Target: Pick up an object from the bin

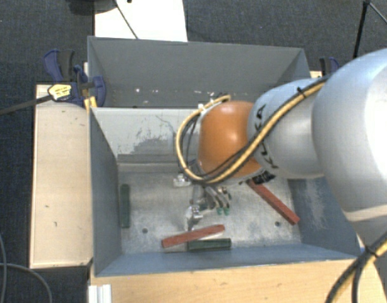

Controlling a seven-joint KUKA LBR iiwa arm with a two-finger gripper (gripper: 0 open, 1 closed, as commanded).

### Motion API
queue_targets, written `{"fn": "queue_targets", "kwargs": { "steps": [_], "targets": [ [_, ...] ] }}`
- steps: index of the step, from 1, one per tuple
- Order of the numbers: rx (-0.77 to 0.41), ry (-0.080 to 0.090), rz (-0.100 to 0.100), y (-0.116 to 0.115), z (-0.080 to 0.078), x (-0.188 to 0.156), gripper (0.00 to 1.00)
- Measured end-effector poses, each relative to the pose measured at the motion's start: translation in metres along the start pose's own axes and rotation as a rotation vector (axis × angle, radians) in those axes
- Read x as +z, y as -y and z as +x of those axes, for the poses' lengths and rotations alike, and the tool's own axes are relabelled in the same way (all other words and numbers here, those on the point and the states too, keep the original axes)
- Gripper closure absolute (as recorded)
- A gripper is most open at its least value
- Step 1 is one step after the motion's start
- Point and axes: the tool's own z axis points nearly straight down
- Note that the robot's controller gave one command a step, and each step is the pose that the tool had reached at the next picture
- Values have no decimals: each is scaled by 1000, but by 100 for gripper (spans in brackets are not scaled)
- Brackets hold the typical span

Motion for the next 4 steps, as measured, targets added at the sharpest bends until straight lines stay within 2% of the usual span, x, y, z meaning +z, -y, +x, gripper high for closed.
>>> {"fn": "queue_targets", "kwargs": {
  "steps": [1,2,3,4],
  "targets": [
    [-154,22,-4,26,23,-8,0],
    [-236,12,3,103,36,1,100],
    [-234,12,2,103,36,1,100],
    [-236,-1,0,109,25,-126,100]
  ]
}}
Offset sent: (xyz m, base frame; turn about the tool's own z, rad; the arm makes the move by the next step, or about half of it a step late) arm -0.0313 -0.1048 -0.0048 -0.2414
